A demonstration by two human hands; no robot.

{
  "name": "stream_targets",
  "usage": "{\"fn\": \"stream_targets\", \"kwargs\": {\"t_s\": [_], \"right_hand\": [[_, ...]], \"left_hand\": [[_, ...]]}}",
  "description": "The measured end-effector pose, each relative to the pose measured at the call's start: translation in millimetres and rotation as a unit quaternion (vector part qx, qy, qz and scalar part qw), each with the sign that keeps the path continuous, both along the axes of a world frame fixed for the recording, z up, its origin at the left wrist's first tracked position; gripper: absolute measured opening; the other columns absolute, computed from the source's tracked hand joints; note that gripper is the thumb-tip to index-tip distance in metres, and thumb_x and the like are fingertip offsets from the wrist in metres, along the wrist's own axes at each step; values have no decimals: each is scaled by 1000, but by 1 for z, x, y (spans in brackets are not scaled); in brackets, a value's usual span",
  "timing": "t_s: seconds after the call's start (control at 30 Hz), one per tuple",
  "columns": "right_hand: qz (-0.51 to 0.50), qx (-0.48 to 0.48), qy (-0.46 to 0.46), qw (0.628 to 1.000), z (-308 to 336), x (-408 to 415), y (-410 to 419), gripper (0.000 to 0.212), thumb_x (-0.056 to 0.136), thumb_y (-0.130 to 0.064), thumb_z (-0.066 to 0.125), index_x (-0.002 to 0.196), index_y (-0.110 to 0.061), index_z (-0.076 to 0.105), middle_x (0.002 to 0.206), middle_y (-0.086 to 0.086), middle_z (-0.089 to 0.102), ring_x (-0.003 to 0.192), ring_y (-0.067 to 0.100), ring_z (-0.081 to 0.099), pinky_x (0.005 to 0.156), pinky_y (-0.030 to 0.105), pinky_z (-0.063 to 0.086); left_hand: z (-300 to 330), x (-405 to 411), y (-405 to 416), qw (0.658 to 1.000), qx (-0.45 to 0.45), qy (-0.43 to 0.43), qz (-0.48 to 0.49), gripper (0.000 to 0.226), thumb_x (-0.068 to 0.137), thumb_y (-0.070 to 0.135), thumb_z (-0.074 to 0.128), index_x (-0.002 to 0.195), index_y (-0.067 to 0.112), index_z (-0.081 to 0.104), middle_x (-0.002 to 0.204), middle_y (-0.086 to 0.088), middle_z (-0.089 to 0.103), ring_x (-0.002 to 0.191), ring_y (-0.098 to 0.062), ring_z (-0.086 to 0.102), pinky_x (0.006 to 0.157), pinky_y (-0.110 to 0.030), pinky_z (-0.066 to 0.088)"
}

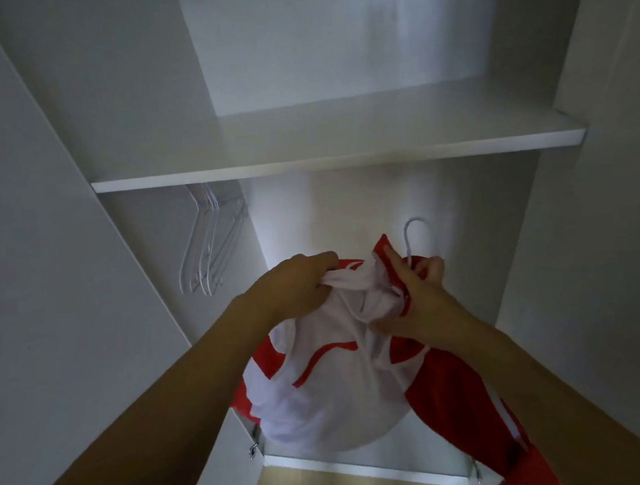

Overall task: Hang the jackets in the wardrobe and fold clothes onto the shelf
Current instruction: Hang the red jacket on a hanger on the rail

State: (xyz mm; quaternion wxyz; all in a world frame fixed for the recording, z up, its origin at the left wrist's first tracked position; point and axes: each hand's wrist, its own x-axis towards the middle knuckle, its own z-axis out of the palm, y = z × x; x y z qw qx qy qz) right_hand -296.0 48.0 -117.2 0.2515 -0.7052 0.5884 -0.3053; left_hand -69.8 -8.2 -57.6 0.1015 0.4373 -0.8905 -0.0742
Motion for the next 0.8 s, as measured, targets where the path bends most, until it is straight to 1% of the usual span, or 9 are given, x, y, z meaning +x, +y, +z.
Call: {"fn": "stream_targets", "kwargs": {"t_s": [0.07, 0.17, 0.23, 0.37, 0.5, 0.6, 0.63, 0.73, 0.8], "right_hand": [[20, -50, 56, 997, 2, 5, 3, 123, 55, -66, 79, 142, -63, -7, 114, -12, 12, 95, 8, 43, 89, 21, 49], [8, -106, 120, 987, 2, 11, 3, 109, 59, -74, 72, 147, -54, 10, 119, -11, 13, 101, 14, 46, 96, 30, 51], [-12, -133, 118, 984, 1, 12, 1, 103, 64, -70, 72, 149, -46, 18, 118, -10, 15, 98, 13, 47, 96, 31, 53], [-19, -154, 83, 984, -5, 10, -4, 114, 65, -65, 76, 144, -57, -5, 125, -3, 16, 92, 11, 44, 85, 22, 50], [5, -166, 87, 982, -14, 11, -3, 95, 78, -56, 70, 144, -59, 1, 136, -2, 13, 96, 12, 48, 90, 27, 52], [28, -178, 98, 979, -16, 15, -2, 84, 85, -49, 66, 138, -66, 2, 140, 4, 16, 92, 10, 50, 88, 23, 51], [28, -176, 95, 979, -16, 15, -1, 76, 87, -47, 64, 136, -66, 9, 138, 0, 16, 89, 9, 50, 87, 22, 51], [19, -160, 79, 984, -16, 18, 0, 41, 93, -42, 58, 130, -41, 42, 127, -13, 17, 89, 9, 52, 90, 23, 50], [18, -149, 81, 985, -17, 19, -1, 26, 95, -38, 54, 121, -34, 51, 120, -13, 21, 89, 8, 53, 92, 22, 50]], "left_hand": [[10, -3, -2, 1000, -5, -20, -19, 19, 91, 10, 53, 93, 25, 42, 68, 9, 50, 58, -5, 45, 53, -24, 34], [15, -4, -1, 1000, -6, 6, -24, 16, 91, 11, 55, 92, 23, 45, 69, 8, 52, 57, -6, 47, 52, -19, 34], [15, -6, 2, 999, -4, 15, -30, 16, 90, 11, 56, 90, 23, 46, 68, 10, 52, 55, -5, 47, 49, -13, 33], [10, -3, 5, 1000, 20, 21, -11, 19, 89, 11, 56, 86, 26, 44, 69, 12, 51, 55, -4, 46, 50, -10, 37], [6, 3, 5, 999, 38, 14, 17, 25, 91, 13, 55, 83, 30, 39, 71, 14, 48, 58, -4, 45, 49, -12, 30], [6, 1, 4, 998, 60, 0, 14, 15, 92, 14, 55, 93, 24, 43, 77, 12, 49, 66, -5, 48, 57, -15, 32], [6, 1, 5, 998, 60, -5, 17, 14, 92, 16, 55, 94, 23, 42, 77, 12, 49, 65, -5, 48, 56, -15, 32], [6, 3, 5, 998, 52, 6, 40, 17, 92, 20, 56, 92, 23, 39, 74, 8, 50, 61, -7, 47, 53, -18, 31], [3, 4, 6, 997, 50, 13, 55, 19, 91, 20, 57, 93, 24, 38, 72, 6, 51, 59, -8, 47, 51, -17, 31]]}}
